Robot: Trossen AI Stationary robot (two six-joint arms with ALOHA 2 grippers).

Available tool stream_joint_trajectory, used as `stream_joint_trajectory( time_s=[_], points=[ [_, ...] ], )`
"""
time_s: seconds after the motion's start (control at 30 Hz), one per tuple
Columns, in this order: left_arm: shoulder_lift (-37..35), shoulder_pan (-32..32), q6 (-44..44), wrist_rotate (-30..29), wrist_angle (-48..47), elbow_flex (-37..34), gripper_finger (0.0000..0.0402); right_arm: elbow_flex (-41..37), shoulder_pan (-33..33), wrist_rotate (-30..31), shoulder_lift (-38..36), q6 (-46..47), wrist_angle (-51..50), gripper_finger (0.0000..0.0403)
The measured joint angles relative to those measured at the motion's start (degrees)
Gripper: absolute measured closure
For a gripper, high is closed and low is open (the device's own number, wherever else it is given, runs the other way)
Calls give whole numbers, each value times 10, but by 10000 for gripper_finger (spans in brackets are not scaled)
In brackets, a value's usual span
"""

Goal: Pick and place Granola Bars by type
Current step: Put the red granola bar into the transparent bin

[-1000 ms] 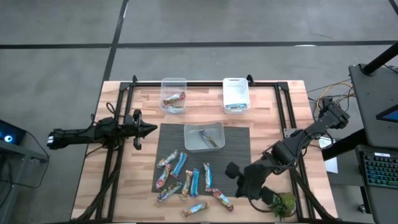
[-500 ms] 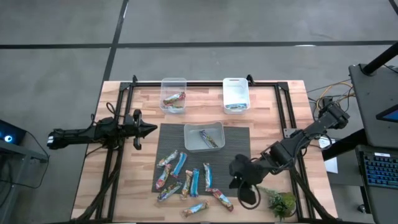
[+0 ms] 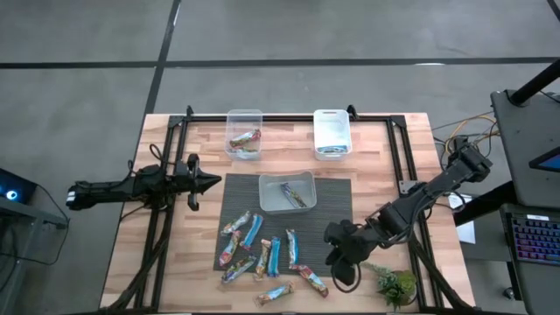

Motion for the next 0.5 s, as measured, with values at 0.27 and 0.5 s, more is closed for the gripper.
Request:
stream_joint_trajectory(
  time_s=[0.27, 0.5],
  points=[
    [0, 0, 0, 0, 0, 0, 401, -38, 0, 0, 0, 61, 64, 265],
    [0, 0, 0, 0, 0, 0, 401, -81, 2, -5, 0, 105, 191, 211]
  ],
)
